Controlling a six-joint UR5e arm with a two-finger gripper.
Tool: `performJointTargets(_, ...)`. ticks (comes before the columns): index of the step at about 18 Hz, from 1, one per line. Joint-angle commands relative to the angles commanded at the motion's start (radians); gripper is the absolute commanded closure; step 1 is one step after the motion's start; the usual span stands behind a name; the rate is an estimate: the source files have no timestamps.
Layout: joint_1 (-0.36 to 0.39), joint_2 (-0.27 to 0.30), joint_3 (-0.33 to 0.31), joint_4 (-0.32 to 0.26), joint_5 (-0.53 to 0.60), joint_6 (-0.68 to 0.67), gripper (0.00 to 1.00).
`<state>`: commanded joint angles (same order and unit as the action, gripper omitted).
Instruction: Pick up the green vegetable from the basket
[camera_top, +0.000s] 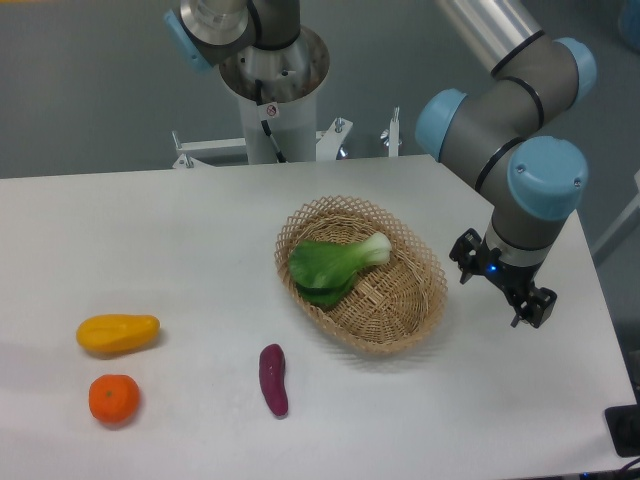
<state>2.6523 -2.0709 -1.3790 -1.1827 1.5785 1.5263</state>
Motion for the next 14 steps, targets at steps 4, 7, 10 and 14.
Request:
performJointTargets(4,-0.002,0.000,-0.002,0.002,0.002,0.000,0.00)
performJointTargets(7,-0.002,0.000,-0.003,0.002,-0.005,0.000,0.00)
performJointTargets(10,-0.002,0.006,-0.014,0.006,-0.006,-0.002,0.00)
performJointTargets(14,-0.002,0.008,-0.021,0.020,-0.009,-0.015,0.00)
